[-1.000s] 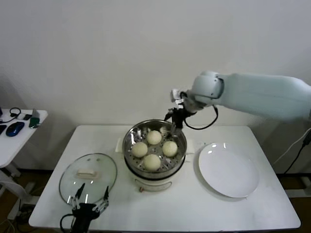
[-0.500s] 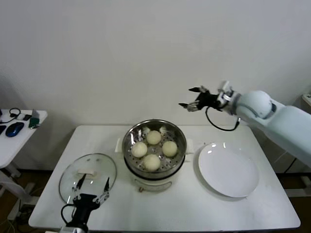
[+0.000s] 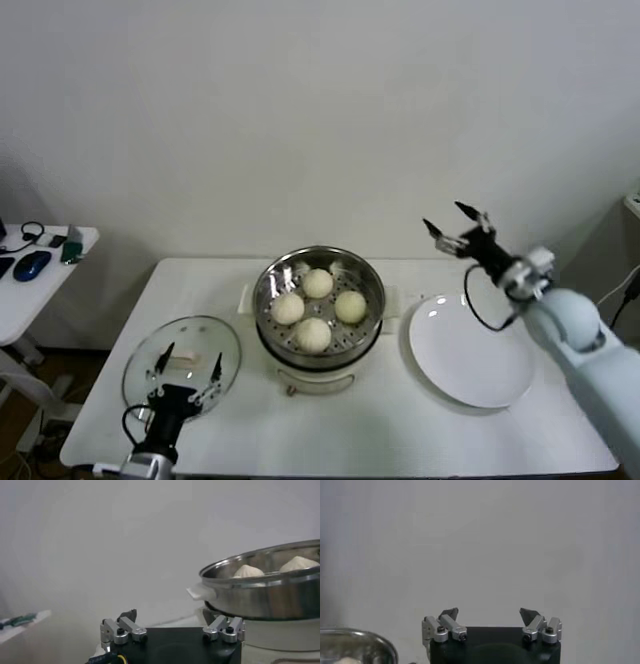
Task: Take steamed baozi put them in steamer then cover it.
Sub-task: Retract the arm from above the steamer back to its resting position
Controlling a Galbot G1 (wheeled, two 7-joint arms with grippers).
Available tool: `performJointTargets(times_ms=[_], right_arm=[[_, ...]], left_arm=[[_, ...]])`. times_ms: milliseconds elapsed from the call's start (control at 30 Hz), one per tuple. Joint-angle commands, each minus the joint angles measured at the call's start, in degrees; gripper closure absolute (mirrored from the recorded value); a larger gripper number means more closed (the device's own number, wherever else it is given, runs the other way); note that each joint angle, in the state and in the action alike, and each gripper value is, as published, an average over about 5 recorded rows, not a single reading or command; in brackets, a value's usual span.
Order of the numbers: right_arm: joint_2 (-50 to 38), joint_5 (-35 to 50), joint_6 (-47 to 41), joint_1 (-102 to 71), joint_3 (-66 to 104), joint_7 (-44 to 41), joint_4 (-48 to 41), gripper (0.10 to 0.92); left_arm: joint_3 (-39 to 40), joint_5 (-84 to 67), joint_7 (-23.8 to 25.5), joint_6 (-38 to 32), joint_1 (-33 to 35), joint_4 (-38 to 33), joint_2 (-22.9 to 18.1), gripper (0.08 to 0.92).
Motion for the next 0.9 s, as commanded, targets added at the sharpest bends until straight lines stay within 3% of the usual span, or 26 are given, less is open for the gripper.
performJointTargets(times_ms=[33, 233, 367, 567, 700, 900], right_arm=[[18.3, -6.3, 22.7, -38.0, 22.6, -0.8, -0.8, 0.203], [22.7, -6.1, 27.2, -40.1, 21.0, -1.1, -0.5, 0.203], [23.8, -6.0, 28.0, -40.7, 20.5, -0.5, -0.2, 0.203], [25.0, -6.8, 27.9, -40.9, 19.1, 0.4, -0.2, 0.203], [25.6, -8.1, 27.7, -40.8, 18.1, 1.1, -0.8, 0.203], [27.0, -9.6, 27.4, -40.8, 17.4, 1.3, -0.8, 0.203]], left_arm=[[-0.9, 6.8, -1.3, -5.0, 0.0, 1.4, 1.4, 0.177], [-2.2, 17.9, -5.8, -7.6, 1.5, -0.2, 3.0, 0.177], [-3.0, 38.4, -15.6, -7.2, 1.5, 1.5, 4.1, 0.177], [-2.9, 68.4, -29.3, 0.6, -0.3, 11.8, 6.0, 0.177], [-2.6, 73.1, -32.4, 2.7, -2.8, 18.7, 6.6, 0.177], [-2.6, 75.8, -32.8, 1.7, -6.5, 25.5, 7.2, 0.177]])
